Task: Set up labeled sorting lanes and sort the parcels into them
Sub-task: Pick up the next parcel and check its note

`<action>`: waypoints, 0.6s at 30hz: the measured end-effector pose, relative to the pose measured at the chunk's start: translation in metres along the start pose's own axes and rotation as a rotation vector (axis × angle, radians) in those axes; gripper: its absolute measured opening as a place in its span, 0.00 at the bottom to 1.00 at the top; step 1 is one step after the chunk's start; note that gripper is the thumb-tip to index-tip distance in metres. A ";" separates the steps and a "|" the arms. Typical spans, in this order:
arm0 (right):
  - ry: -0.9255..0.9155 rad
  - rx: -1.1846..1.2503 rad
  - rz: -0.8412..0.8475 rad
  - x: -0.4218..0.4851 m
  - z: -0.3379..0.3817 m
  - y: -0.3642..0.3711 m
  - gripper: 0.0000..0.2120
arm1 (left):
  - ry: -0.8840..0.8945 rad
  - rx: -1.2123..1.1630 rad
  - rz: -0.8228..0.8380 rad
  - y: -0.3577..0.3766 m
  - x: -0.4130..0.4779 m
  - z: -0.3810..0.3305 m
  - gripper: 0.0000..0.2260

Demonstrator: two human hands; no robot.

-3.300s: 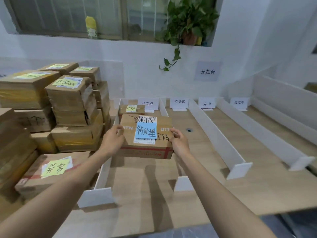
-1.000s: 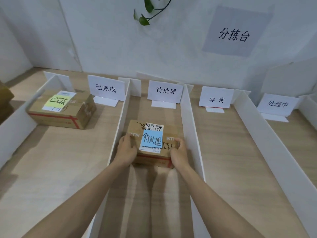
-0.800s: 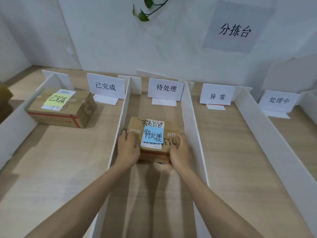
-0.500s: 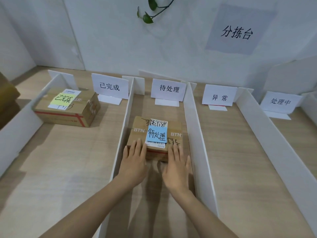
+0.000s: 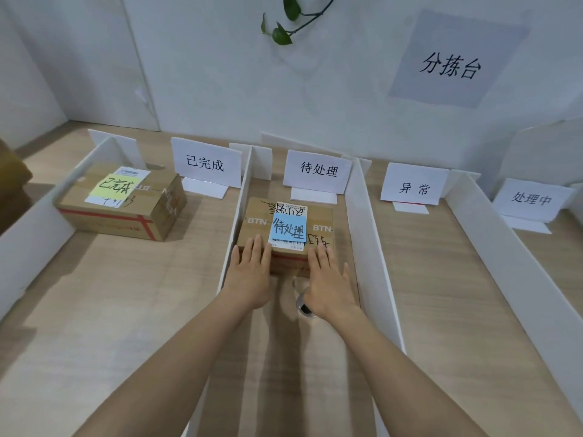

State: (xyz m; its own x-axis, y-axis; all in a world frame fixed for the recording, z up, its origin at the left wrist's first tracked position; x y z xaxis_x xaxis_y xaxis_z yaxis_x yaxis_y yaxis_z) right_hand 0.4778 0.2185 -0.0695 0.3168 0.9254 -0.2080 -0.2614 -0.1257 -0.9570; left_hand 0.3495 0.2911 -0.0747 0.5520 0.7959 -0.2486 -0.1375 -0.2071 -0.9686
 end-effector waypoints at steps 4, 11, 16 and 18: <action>-0.016 -0.006 -0.007 0.020 0.001 -0.006 0.35 | -0.005 0.007 0.009 -0.005 0.018 0.004 0.31; -0.021 -0.005 -0.010 0.048 -0.001 -0.010 0.35 | -0.006 0.048 -0.004 -0.009 0.045 0.010 0.32; -0.030 -0.020 0.072 0.061 0.000 -0.022 0.34 | 0.000 0.065 -0.004 -0.019 0.054 0.013 0.30; -0.021 -0.005 0.094 0.060 -0.001 -0.027 0.33 | 0.002 0.021 -0.027 -0.024 0.054 0.014 0.29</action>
State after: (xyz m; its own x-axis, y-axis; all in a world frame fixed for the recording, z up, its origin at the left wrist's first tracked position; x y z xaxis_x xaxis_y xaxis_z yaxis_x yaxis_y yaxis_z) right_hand 0.5048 0.2769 -0.0566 0.2722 0.9165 -0.2932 -0.2842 -0.2146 -0.9344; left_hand 0.3713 0.3471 -0.0645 0.5572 0.8001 -0.2221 -0.1401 -0.1731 -0.9749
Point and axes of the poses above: each hand's wrist, its own x-axis towards the middle knuckle, its own y-axis out of the palm, z = x × y, the point moved 6 cm from there along x, towards the middle knuckle
